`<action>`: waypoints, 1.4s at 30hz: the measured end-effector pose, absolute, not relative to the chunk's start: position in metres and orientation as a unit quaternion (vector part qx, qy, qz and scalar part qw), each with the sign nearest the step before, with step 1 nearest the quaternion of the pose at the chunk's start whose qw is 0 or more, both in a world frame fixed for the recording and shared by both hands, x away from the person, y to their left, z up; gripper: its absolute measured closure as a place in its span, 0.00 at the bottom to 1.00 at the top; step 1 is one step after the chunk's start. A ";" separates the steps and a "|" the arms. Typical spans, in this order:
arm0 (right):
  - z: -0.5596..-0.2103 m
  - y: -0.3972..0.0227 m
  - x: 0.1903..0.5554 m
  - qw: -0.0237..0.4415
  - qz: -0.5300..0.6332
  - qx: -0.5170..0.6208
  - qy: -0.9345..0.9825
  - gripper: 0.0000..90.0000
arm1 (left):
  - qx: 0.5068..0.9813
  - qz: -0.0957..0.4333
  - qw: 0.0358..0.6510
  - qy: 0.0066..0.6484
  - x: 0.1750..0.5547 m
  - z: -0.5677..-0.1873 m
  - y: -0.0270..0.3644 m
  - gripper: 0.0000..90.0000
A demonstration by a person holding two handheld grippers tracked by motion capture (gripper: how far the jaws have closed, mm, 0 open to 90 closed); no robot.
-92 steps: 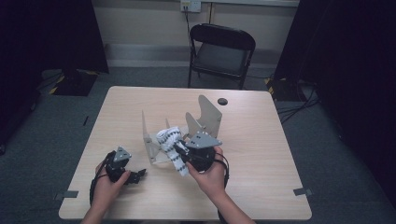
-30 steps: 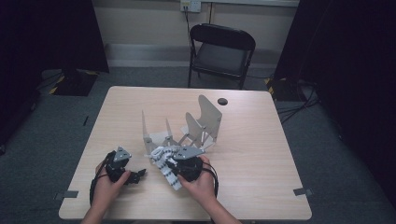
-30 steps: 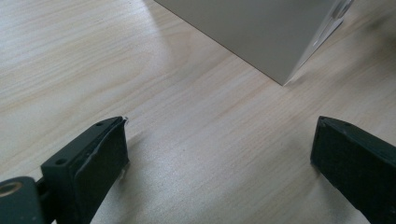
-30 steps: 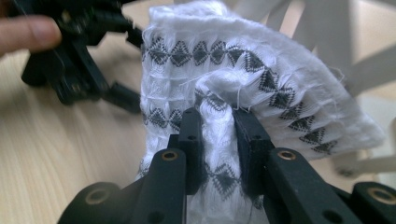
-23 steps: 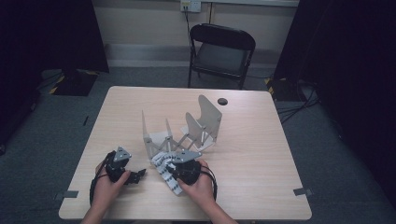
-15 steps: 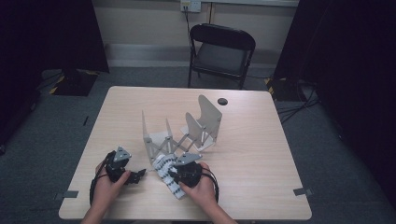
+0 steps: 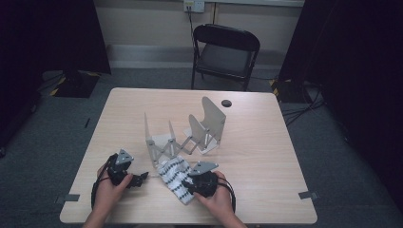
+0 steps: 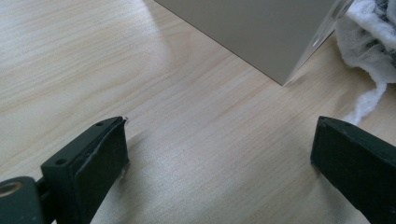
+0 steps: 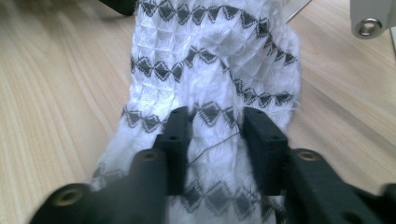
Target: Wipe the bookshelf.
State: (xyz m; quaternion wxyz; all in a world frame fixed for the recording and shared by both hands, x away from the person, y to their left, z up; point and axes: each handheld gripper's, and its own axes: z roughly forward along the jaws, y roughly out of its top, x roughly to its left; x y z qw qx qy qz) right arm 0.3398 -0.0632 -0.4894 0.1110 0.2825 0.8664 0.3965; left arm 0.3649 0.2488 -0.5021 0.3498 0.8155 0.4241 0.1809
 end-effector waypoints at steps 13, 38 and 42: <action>-0.450 -0.069 0.338 0.120 0.430 0.280 0.850 0.91 | 0.815 0.181 0.350 0.424 0.365 -0.502 0.249 0.04; -0.465 -0.028 0.350 0.127 0.422 0.252 0.862 0.91 | 0.816 0.181 0.350 0.424 0.365 -0.502 0.249 0.04; -0.475 -0.030 0.350 0.116 0.411 0.256 0.868 0.91 | 0.816 0.181 0.350 0.424 0.365 -0.502 0.249 0.04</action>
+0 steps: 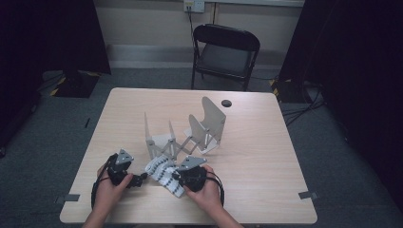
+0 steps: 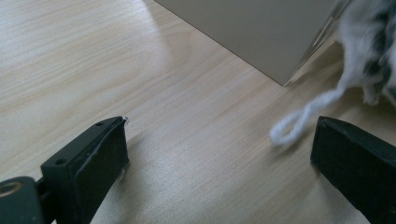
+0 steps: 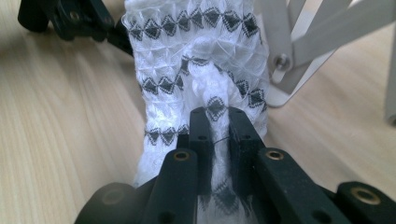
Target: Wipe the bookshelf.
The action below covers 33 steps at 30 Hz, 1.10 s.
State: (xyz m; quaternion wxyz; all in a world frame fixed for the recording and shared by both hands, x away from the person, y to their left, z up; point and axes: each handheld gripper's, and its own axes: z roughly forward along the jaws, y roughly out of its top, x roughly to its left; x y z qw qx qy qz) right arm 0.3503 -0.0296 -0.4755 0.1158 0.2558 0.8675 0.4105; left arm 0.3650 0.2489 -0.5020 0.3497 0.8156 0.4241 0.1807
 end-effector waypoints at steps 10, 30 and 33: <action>-0.483 -0.039 0.347 0.092 0.398 0.254 0.877 0.91 | 0.816 0.181 0.350 0.424 0.365 -0.502 0.249 0.04; -0.494 -0.035 0.353 0.075 0.402 0.252 0.877 0.79 | 0.816 0.181 0.350 0.424 0.365 -0.502 0.249 0.04; -0.490 -0.037 0.352 0.069 0.390 0.253 0.883 0.87 | 0.815 0.181 0.350 0.424 0.365 -0.502 0.249 0.04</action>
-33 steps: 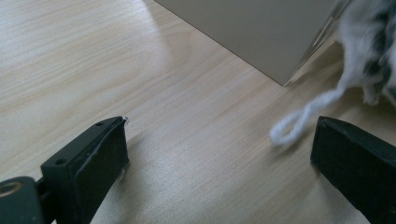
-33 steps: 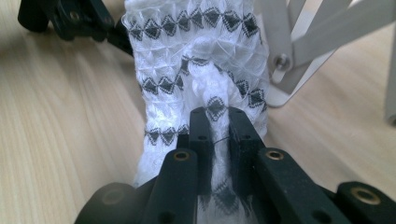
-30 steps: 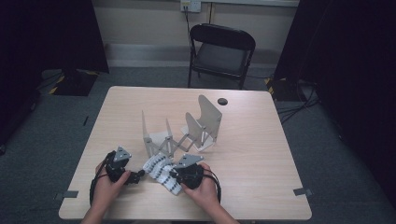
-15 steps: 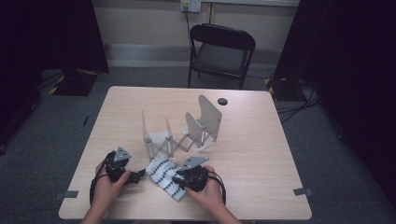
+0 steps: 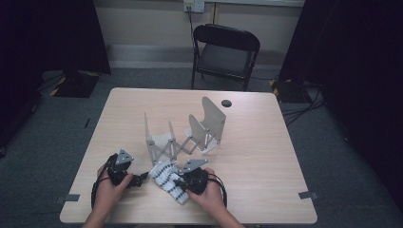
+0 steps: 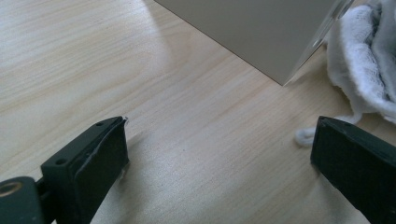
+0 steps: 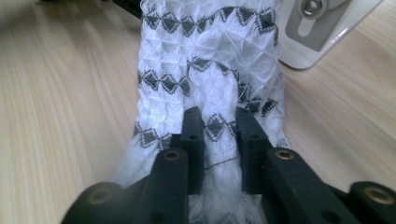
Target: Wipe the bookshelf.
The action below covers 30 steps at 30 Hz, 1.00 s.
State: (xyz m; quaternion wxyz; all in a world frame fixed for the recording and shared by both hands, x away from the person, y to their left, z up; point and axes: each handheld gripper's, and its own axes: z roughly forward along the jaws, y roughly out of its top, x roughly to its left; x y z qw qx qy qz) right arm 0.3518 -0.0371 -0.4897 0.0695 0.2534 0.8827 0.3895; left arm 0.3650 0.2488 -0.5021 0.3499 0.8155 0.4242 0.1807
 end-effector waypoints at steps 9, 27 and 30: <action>-0.469 -0.042 0.347 0.072 0.398 0.248 0.880 0.90 | 0.815 0.181 0.350 0.424 0.365 -0.502 0.249 0.04; -0.390 -0.030 0.349 0.141 0.483 0.213 0.838 0.90 | 0.814 0.182 0.352 0.426 0.365 -0.502 0.248 0.04; -0.410 -0.019 0.355 0.131 0.463 0.216 0.850 0.90 | 0.813 0.181 0.352 0.426 0.365 -0.502 0.248 0.04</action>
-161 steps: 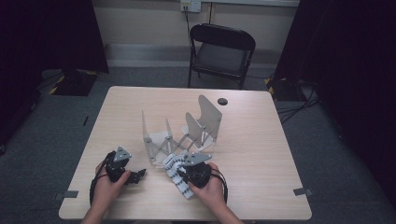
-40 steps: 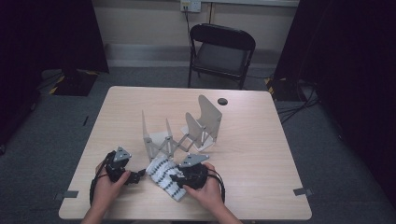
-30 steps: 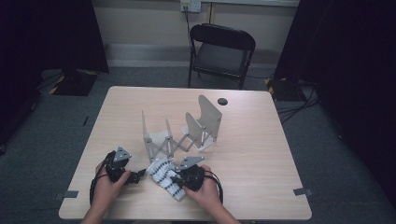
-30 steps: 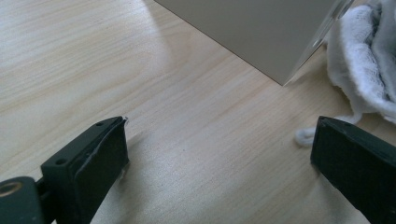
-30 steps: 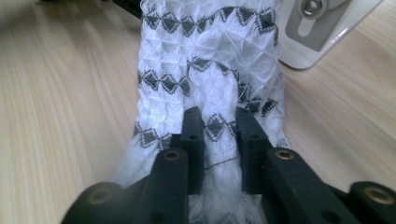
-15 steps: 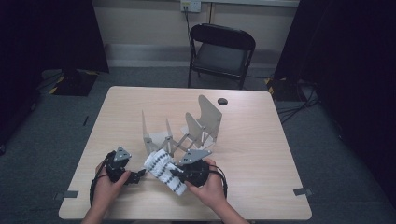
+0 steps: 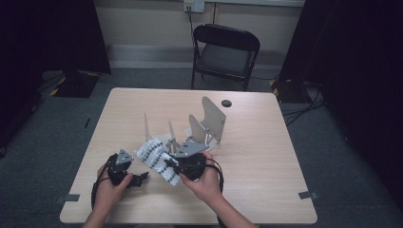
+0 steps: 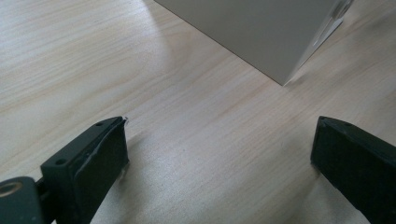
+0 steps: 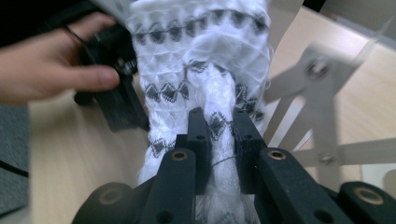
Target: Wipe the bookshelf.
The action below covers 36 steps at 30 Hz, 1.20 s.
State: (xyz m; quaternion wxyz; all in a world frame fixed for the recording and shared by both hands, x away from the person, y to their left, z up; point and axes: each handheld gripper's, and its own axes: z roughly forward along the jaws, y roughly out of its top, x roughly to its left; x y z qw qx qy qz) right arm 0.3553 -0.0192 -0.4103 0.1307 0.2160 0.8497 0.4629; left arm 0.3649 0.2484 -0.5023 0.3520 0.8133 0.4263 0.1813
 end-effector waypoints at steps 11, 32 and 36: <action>-0.459 -0.009 0.353 0.111 0.411 0.216 0.879 0.90 | 0.815 0.181 0.350 0.424 0.365 -0.502 0.249 0.04; -0.476 -0.042 0.343 0.086 0.404 0.249 0.876 0.89 | 0.815 0.181 0.350 0.424 0.365 -0.502 0.249 0.04; -0.460 -0.044 0.341 0.094 0.422 0.246 0.867 0.89 | 0.816 0.181 0.350 0.424 0.365 -0.502 0.249 0.04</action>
